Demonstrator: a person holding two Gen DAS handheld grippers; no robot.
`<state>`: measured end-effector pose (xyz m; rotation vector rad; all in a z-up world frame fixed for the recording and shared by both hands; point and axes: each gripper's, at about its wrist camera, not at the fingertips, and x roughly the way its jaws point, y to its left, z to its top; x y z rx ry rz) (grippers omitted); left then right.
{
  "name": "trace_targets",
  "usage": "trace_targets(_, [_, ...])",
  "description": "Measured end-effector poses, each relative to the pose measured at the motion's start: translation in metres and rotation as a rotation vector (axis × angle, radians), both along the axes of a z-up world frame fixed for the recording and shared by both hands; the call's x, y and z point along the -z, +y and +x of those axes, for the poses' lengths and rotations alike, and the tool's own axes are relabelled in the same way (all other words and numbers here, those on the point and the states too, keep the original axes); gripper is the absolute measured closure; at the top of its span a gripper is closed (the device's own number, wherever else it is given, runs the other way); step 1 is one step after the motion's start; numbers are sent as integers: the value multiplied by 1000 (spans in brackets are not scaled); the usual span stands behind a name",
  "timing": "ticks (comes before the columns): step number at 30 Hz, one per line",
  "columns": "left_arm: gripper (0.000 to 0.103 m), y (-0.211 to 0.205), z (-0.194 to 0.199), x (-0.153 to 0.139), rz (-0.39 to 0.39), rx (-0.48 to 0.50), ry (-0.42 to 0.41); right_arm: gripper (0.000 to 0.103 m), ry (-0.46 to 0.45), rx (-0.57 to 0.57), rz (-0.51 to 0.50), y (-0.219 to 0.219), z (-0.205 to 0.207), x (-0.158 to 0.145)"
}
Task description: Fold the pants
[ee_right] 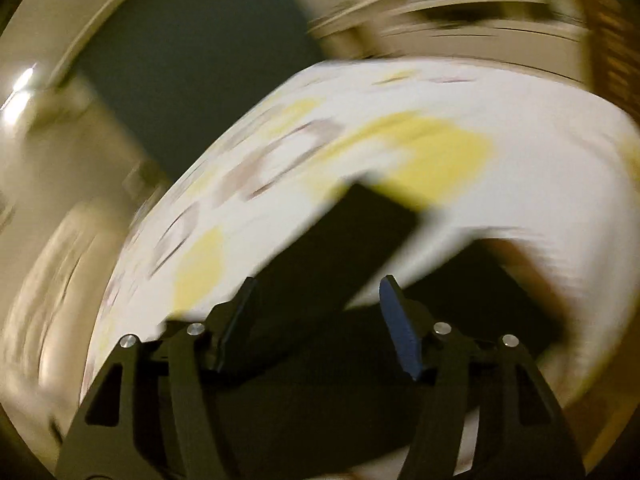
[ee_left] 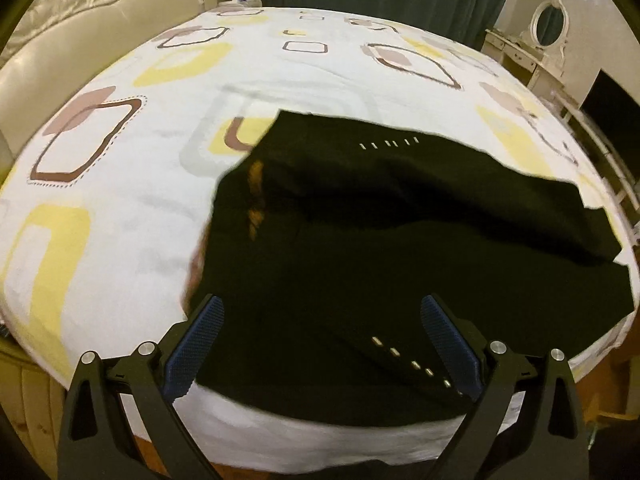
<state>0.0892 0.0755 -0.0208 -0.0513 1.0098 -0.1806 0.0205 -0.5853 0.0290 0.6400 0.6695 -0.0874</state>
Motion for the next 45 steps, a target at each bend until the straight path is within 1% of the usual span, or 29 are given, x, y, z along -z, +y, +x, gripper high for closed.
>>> trace_targets(2, [5,14,17,-5,7,1,-16,34,14,-190,7,51,42,-2])
trace_targets(4, [5,29,41,-8,-24,22,-13,34,41,-320,-6,90,76,2])
trace_targets(5, [5,34,54,-8,-40,36,-6,34,65,-403,-17,115,102,5])
trace_targets(9, [5,41,105,1,-43,106,17,34,138,-551,-60,173,150,14])
trace_targets(10, [5,43,125,8,-45,127,40,34,155,-572,-63,181,156,18])
trace_targets(11, [5,45,135,13,-50,131,53,34,184,-594,-79,191,174,23])
trace_targets(12, [5,47,147,18,-57,133,68,34,206,-610,-86,195,175,30])
trace_targets(14, [5,49,174,31,-69,138,100,34,245,-640,-118,204,190,38])
trace_targets(16, [5,51,193,45,-77,130,125,34,255,-667,-142,209,200,43])
trace_targets(19, [5,53,211,58,-120,133,149,34,286,-705,-119,213,221,56])
trace_targets(20, [5,51,215,60,-130,144,141,34,299,-720,-126,216,226,60])
trace_targets(22, [5,46,223,59,-167,190,126,34,310,-767,-125,223,234,68])
trace_targets(24, [5,38,228,58,-197,241,128,34,327,-817,-128,230,242,75])
trace_targets(26, [5,29,231,58,-198,292,135,34,348,-853,-124,233,245,79])
trace_targets(28, [5,19,230,59,-158,336,132,34,382,-873,-133,235,246,84])
trace_targets(30, [6,15,232,61,-144,346,133,32,424,-890,-131,238,249,89])
trace_targets(31, [16,15,233,60,-142,344,129,32,436,-898,-128,239,250,90])
trace_targets(32, [39,15,234,58,-128,334,120,32,442,-907,-133,242,251,90])
trace_targets(33, [47,14,239,58,-107,317,117,33,446,-915,-146,244,251,89])
trace_targets(34, [54,18,241,58,-121,305,131,46,460,-936,-171,248,251,90])
trace_targets(35, [66,21,243,57,-140,300,141,63,479,-961,-183,254,250,91])
trace_targets(36, [70,23,243,56,-158,302,156,96,501,-981,-209,260,249,93])
trace_targets(37, [76,21,243,55,-157,303,157,96,509,-985,-258,266,248,93])
trace_targets(38, [86,20,244,53,-150,302,153,97,511,-978,-302,272,246,90])
trace_targets(40, [91,18,243,43,-138,281,122,97,474,-931,-383,275,245,75])
trace_targets(41, [92,18,243,36,-150,268,100,97,441,-893,-403,274,244,65])
trace_targets(42, [93,23,241,22,-178,251,60,97,402,-851,-423,272,243,53])
trace_targets(43, [93,25,240,14,-199,241,36,97,371,-829,-440,272,240,45])
trace_targets(45, [94,36,232,-7,-236,218,-22,97,270,-781,-515,275,225,20])
